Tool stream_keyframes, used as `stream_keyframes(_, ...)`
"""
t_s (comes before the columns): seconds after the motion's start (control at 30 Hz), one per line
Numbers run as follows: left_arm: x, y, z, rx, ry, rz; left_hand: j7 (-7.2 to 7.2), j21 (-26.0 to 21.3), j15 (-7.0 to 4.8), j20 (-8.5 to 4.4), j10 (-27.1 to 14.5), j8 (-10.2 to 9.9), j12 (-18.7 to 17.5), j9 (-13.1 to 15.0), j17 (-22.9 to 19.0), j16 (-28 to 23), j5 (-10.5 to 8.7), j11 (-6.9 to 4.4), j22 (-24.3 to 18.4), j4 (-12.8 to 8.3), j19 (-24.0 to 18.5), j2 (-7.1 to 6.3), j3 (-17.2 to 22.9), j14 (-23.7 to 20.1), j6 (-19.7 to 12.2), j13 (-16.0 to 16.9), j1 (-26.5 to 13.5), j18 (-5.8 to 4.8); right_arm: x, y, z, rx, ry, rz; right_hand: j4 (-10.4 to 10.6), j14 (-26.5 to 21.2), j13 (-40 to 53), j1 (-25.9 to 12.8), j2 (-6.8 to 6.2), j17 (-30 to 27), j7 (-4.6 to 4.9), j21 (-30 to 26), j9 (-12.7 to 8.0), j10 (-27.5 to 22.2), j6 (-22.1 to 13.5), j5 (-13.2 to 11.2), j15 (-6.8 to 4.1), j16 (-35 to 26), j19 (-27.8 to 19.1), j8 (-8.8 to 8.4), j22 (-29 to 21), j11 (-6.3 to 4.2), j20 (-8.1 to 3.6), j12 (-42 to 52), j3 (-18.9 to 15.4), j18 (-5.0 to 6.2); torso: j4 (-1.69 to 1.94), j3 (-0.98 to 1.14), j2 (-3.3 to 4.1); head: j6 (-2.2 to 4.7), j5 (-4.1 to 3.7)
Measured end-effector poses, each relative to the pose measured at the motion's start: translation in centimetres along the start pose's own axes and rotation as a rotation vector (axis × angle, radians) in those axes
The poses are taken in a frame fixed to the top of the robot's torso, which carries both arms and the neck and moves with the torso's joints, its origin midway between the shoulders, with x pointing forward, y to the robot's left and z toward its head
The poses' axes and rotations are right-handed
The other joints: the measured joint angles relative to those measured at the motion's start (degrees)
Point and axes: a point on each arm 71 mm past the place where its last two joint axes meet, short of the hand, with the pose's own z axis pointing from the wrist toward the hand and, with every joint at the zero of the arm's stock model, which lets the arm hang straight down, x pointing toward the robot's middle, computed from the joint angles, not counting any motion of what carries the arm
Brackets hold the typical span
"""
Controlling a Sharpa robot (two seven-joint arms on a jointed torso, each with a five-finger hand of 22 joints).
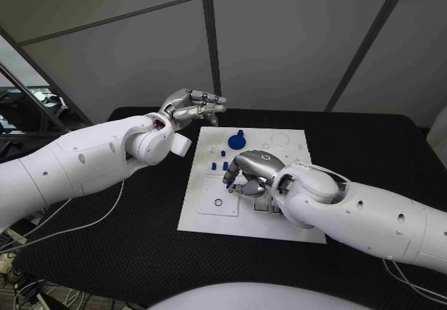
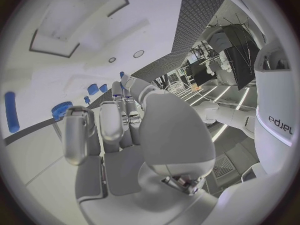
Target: Assemble the parts on the task board
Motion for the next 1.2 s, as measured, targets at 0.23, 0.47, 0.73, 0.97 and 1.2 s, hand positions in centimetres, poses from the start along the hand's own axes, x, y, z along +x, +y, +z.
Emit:
stream_keyframes(0.23,0.0,0.0,0.0,-0.001,0.002,-0.001,0.0,0.0,0.0,0.0,0.0,0.0,0.0,0.0,0.0,0.0,0.0,0.0,0.0,0.0,0.0,0.0,0.0,0.0,0.0,0.0,0.0,0.0,0.5,-0.5,0.1,0.017,0.022,-0.022,-0.15,0.0,-0.02,-0.07,-0.07,0.0,-0.03,0.01,0.01,0.0,-0.04,0.0,0.0,0.0,0.0,-0.04,0.0,0.0,0.0,0.0,0.15,0.0,-0.03,0.04,-0.03,-0.46,0.46)
stream_keyframes(0.47,0.1,0.0,0.0,-0.002,0.003,-0.001,0.0,0.0,0.0,0.0,0.0,0.0,0.0,0.0,-0.08,-0.28,0.0,0.0,-0.07,0.0,0.0,0.0,0.0,0.0,0.0,0.0,0.0,0.0,0.9,-0.5,0.2,0.021,0.044,-0.035,-0.16,0.0,-0.12,-0.6,0.01,0.0,-0.04,0.01,0.04,0.0,-0.07,0.0,0.0,0.0,0.0,-0.17,0.0,0.0,0.0,0.0,0.16,0.01,-0.04,0.04,-0.03,-0.83,0.69)
stream_keyframes(0.73,0.0,0.0,0.0,-0.003,0.004,-0.001,0.0,0.0,0.0,0.0,0.0,0.01,0.0,0.0,-0.08,-0.28,0.0,0.0,-0.07,0.0,0.0,0.0,0.0,0.0,0.0,0.0,0.0,0.0,1.1,-0.6,0.3,0.028,0.053,-0.048,-0.16,0.0,-0.19,-0.6,0.01,0.01,0.0,0.01,0.04,0.0,-0.2,-0.01,0.0,0.0,0.0,-0.22,0.0,0.0,0.0,0.0,0.16,0.0,-0.04,0.04,-0.05,-0.99,0.87)
stream_keyframes(0.97,0.0,0.0,0.0,-0.004,0.005,-0.002,0.0,-0.28,0.0,0.0,0.01,0.01,0.0,0.0,-0.07,-0.28,0.0,-0.01,-0.12,0.0,0.0,0.0,0.0,0.0,0.0,0.0,0.0,0.0,1.3,-0.6,0.4,0.033,0.055,-0.059,-0.16,0.0,-0.21,-0.6,0.0,0.01,-0.04,0.01,0.04,0.0,-0.25,-0.06,0.0,-0.01,0.0,-0.37,-0.01,0.0,0.0,0.0,0.15,0.01,-0.04,0.04,-0.06,-1.02,0.97)
stream_keyframes(1.2,0.0,0.0,0.0,-0.005,0.008,-0.003,-0.01,-0.36,0.0,0.0,0.01,0.01,0.0,-0.01,-0.11,-0.28,0.0,-0.01,-0.13,0.0,0.0,0.0,0.0,0.0,0.0,0.0,0.0,0.0,1.4,-0.4,0.5,0.031,0.059,-0.069,-0.3,0.0,-0.21,-0.6,0.0,0.01,-0.08,0.01,0.0,0.0,-0.3,-0.06,0.0,0.21,0.0,-0.4,-0.01,0.0,0.0,0.0,0.29,0.01,-0.04,0.04,-0.05,-1.1,0.97)
